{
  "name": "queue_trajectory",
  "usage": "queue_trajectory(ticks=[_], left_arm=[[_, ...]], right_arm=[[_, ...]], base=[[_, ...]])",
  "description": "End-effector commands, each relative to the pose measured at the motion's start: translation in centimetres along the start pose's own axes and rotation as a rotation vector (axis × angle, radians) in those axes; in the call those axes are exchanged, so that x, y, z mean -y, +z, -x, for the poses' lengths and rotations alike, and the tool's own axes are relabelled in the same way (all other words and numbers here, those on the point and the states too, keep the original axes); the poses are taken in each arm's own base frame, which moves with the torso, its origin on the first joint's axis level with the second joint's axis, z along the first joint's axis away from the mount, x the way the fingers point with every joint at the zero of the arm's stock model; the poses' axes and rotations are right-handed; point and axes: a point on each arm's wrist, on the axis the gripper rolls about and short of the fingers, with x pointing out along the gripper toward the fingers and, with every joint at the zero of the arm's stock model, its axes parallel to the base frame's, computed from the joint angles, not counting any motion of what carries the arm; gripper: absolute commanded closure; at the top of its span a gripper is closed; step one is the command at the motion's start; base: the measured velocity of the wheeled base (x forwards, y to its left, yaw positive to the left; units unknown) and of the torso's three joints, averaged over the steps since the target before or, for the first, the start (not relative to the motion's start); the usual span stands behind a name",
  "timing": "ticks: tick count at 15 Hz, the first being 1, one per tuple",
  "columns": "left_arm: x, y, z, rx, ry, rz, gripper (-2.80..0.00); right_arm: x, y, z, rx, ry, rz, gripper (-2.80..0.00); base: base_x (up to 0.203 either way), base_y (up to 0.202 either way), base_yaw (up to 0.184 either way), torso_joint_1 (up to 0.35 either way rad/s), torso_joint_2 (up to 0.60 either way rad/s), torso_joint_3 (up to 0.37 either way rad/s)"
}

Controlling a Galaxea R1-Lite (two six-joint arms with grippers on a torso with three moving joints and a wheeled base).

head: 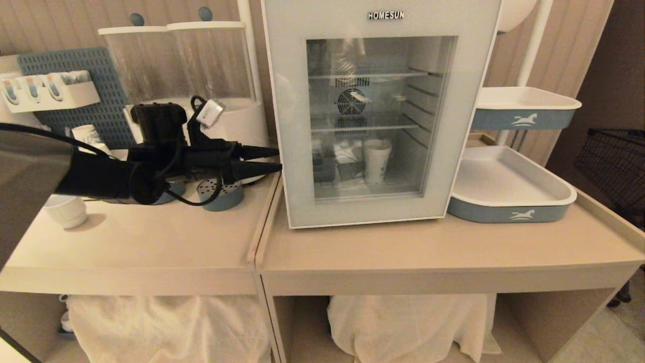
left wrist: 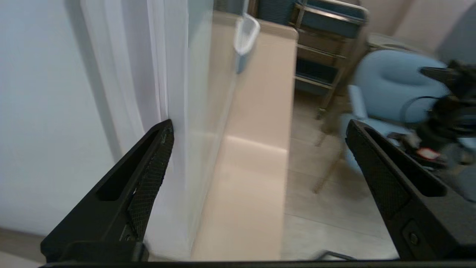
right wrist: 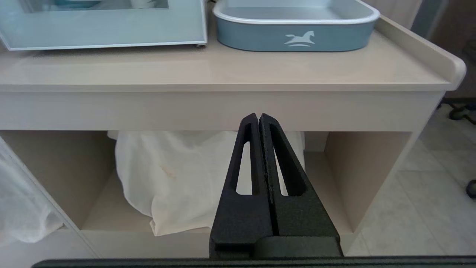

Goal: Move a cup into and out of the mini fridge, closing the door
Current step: Open the freezer door

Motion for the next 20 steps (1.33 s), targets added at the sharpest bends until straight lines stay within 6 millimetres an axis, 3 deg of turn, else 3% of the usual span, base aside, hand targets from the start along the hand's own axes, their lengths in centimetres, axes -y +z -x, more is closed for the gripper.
queue_trajectory(ticks=[1, 9, 20], left_arm=[[0.3, 0.3, 0.4, -0.004, -0.035, 0.016, -2.80], [1.6, 1.1, 2.3, -0.007, -0.141, 0.069, -2.80], [2.8, 3.3, 4.7, 0.014, -0.084, 0.001, -2.80]], right_arm=[[0.0, 0.0, 0.0, -0.001, 0.001, 0.001, 0.00], [0.0, -0.1, 0.0, -0.006, 0.001, 0.001, 0.00], [0.0, -0.1, 0.0, -0.009, 0.002, 0.001, 0.00]], base=[[0.000, 0.000, 0.000, 0.000, 0.00, 0.000], [0.000, 0.000, 0.000, 0.000, 0.00, 0.000], [0.000, 0.000, 0.000, 0.000, 0.00, 0.000]])
